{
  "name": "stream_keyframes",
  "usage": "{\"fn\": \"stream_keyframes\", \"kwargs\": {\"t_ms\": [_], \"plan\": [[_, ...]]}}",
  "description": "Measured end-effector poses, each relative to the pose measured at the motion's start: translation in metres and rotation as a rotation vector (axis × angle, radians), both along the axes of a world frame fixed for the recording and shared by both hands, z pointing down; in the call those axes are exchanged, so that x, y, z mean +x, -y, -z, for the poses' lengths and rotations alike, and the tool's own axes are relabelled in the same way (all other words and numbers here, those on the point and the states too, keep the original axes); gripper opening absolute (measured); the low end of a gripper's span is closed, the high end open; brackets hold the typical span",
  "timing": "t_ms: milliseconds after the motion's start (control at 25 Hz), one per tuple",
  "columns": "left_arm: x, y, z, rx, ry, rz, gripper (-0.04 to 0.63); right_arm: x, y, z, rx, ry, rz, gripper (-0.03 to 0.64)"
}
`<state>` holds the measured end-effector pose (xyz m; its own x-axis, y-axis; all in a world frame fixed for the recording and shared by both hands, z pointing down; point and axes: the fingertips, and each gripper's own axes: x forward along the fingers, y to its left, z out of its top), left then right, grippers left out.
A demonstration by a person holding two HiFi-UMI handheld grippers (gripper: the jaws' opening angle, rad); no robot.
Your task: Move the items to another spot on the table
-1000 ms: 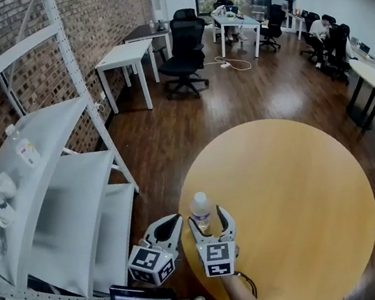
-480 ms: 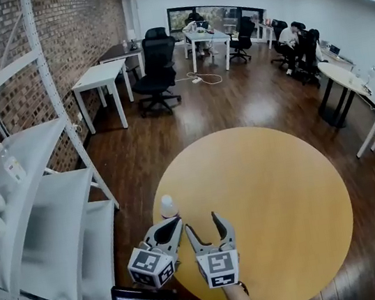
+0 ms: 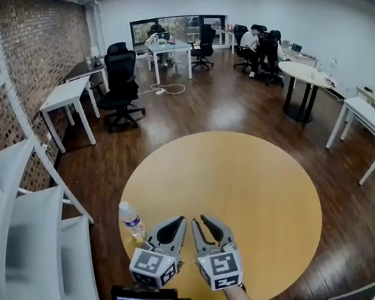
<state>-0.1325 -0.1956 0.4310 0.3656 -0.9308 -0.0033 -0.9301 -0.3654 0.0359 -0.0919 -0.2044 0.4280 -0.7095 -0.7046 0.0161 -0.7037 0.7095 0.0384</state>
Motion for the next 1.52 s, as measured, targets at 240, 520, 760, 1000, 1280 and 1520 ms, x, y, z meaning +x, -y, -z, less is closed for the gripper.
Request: {"fn": "stream_keyframes", "kwargs": {"t_ms": [240,520,760,1000,1280,1520], "plan": [[0.068,0.006,0.013,0.041,0.016,-0.098,0.005,0.057,0.005,0.016,0.019,0.009,-0.049,0.028],[0.118,0.011,0.025,0.028,0.012,-0.147,0.005,0.108,0.011,0.028,0.034,0.010,-0.102,0.002],[0.136,0.016,0.023,0.034,0.041,-0.167,0.005,0.128,0.007,0.031,0.004,0.016,-0.114,0.002],[0.138,0.014,0.018,0.016,0.051,-0.181,0.005,0.129,0.008,0.027,0.032,0.001,-0.124,0.002],[0.138,0.016,0.018,0.005,0.052,-0.188,0.005,0.130,0.010,0.029,0.035,0.002,-0.136,0.002],[0.141,0.016,0.017,0.005,0.055,-0.203,0.005,0.132,0.010,0.027,0.027,-0.001,-0.143,0.002]]}}
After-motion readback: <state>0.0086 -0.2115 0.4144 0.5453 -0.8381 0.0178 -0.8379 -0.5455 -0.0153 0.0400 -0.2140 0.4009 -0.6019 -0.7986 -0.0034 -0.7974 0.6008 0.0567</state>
